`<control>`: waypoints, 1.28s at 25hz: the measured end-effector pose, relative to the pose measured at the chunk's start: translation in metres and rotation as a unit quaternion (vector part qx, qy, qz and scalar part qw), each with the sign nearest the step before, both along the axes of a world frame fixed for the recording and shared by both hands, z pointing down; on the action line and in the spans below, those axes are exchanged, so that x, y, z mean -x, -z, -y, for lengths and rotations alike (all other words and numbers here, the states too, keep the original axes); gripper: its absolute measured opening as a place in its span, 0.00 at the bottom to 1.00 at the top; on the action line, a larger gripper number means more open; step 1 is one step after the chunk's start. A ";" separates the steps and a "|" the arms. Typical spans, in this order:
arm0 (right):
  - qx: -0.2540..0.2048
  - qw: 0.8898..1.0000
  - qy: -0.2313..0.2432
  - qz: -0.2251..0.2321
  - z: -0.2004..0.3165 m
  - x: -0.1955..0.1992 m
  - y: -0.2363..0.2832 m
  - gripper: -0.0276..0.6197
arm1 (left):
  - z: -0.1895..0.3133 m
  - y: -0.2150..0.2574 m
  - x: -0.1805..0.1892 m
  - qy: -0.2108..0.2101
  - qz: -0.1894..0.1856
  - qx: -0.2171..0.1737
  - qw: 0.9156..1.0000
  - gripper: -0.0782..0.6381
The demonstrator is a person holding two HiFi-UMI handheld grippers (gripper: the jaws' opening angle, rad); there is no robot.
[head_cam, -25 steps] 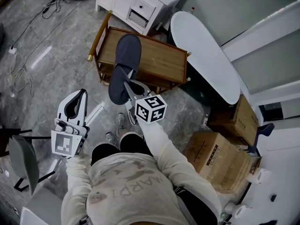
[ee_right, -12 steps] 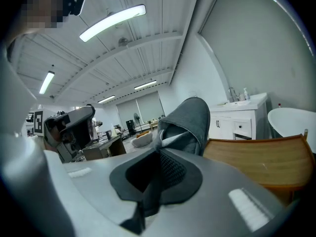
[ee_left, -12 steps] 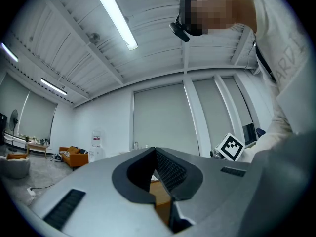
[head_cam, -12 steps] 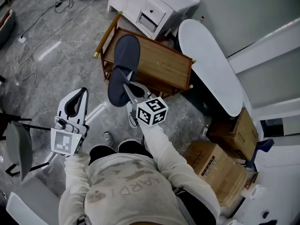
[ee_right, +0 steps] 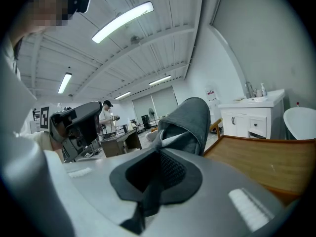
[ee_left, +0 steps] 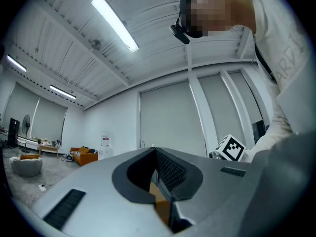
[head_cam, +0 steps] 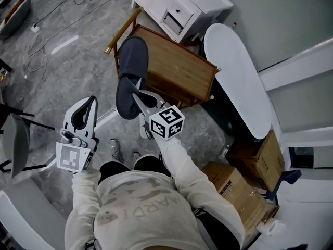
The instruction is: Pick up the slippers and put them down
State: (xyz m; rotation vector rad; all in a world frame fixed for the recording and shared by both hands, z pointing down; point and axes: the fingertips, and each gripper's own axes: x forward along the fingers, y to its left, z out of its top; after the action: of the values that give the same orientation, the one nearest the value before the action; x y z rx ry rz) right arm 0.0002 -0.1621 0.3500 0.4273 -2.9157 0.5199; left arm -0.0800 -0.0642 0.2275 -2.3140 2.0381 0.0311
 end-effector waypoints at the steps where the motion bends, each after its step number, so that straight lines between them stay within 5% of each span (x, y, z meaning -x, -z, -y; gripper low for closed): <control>1: 0.001 1.000 0.006 -0.001 -0.003 -0.003 -0.002 0.07 | -0.003 -0.001 -0.003 0.006 0.000 0.001 1.000 0.11; 18: 0.023 0.996 0.083 -0.033 -0.049 -0.016 -0.066 0.07 | -0.059 -0.037 -0.040 0.075 -0.004 0.007 0.997 0.11; 32: 0.050 0.990 0.116 -0.066 -0.065 0.037 -0.134 0.07 | -0.076 -0.090 0.012 0.105 -0.017 0.028 0.994 0.11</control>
State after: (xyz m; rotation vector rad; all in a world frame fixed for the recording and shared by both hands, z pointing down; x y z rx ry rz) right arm -0.0364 -0.0972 0.4843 0.1012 -2.7489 0.5761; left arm -0.0917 0.0119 0.3178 -2.1286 2.3174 0.0043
